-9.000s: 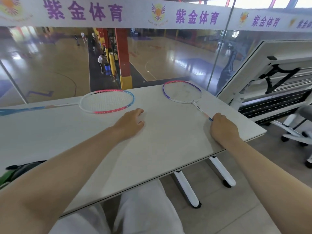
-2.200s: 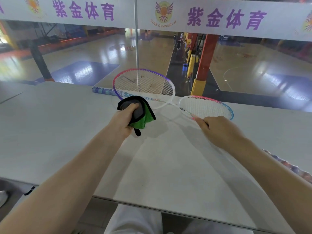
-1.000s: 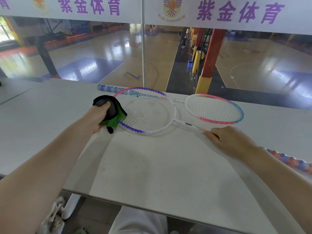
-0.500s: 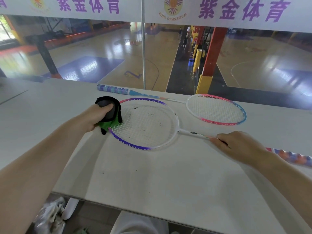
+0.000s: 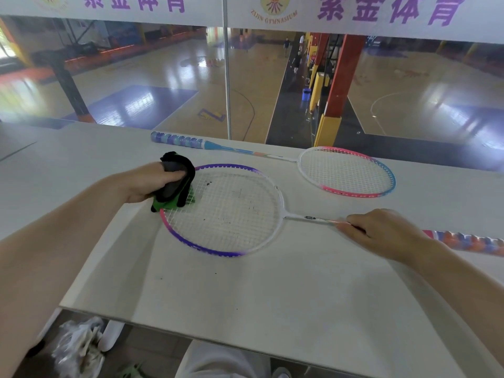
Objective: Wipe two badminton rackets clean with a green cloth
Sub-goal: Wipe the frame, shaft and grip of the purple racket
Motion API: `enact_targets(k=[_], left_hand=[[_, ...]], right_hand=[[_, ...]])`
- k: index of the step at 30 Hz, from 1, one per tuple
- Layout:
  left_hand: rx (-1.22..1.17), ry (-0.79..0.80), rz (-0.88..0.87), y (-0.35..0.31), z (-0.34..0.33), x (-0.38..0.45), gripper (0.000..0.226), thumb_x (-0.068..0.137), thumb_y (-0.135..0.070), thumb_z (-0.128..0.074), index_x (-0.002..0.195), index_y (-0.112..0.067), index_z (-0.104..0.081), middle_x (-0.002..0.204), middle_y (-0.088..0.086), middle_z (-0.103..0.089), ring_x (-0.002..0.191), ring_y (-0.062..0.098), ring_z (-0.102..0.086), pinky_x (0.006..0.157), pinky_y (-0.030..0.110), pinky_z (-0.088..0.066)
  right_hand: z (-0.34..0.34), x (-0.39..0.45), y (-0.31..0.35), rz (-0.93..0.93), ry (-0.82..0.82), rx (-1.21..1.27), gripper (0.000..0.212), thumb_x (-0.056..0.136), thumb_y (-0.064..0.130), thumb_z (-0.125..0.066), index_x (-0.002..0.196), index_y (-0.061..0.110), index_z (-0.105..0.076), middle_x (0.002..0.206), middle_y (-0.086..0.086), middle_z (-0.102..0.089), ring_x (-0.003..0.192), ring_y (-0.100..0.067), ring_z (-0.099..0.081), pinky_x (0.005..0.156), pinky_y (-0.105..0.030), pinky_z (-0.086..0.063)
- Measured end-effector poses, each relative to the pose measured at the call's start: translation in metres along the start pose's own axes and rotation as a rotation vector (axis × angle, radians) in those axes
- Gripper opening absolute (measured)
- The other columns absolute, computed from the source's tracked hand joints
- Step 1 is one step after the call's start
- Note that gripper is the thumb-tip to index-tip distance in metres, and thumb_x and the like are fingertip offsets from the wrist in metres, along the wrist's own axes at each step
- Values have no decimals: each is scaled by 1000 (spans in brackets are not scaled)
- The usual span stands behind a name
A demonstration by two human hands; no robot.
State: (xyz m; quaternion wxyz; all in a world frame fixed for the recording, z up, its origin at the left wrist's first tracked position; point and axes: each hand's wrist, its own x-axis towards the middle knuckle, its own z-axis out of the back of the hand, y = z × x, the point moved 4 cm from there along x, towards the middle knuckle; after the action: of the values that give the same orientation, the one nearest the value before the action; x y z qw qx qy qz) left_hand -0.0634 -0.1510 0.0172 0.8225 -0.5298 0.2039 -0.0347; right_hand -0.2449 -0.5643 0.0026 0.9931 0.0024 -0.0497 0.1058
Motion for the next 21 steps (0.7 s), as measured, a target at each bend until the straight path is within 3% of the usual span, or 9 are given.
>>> enact_targets(k=[2, 5, 9, 14, 19, 21], left_hand=[[7, -5, -2, -1, 0, -1, 14, 101, -14, -52, 101, -7, -65, 99, 11, -68, 84, 20, -64, 79, 30, -51], [56, -48, 1, -3, -1, 0, 21, 100, -30, -53, 104, -12, -63, 98, 9, -69, 85, 20, -65, 79, 31, -52], [142, -125, -25, -8, -1, 4, 31, 97, -48, -53, 99, -18, -63, 95, 5, -69, 87, 21, -66, 76, 30, -52], [194, -11, -72, -13, -3, 11, 19, 100, -34, -52, 103, -20, -63, 104, 9, -69, 86, 19, -64, 76, 29, -51], [380, 40, -126, -29, -10, 15, 20, 100, -41, -50, 98, -26, -63, 101, 1, -69, 91, 17, -65, 81, 27, -50], [491, 62, -138, -35, -10, 17, 27, 99, -48, -47, 100, -28, -64, 102, -1, -70, 95, 18, -66, 89, 31, -51]], right_hand=[[-1, 1, -1, 9, -5, -3, 49, 89, 66, -15, 66, 32, -43, 56, 10, -50, 54, -9, -51, 55, -22, -38], [-2, 2, -2, 15, -20, 9, 51, 87, 68, -14, 68, 32, -45, 55, 11, -50, 54, -9, -52, 56, -23, -42], [-4, 3, -2, 28, -37, -10, 51, 87, 68, -13, 66, 32, -42, 54, 10, -48, 52, -9, -49, 53, -21, -33], [-7, 4, -5, 37, -53, -40, 54, 87, 69, -8, 69, 31, -43, 55, 10, -49, 54, -8, -50, 57, -27, -40], [-6, 5, -4, 51, -32, -22, 59, 86, 70, -8, 70, 30, -47, 55, 11, -49, 54, -9, -51, 59, -28, -44], [-4, 5, -4, 43, -24, -27, 60, 86, 71, -7, 70, 29, -47, 54, 11, -48, 54, -9, -50, 58, -26, -41]])
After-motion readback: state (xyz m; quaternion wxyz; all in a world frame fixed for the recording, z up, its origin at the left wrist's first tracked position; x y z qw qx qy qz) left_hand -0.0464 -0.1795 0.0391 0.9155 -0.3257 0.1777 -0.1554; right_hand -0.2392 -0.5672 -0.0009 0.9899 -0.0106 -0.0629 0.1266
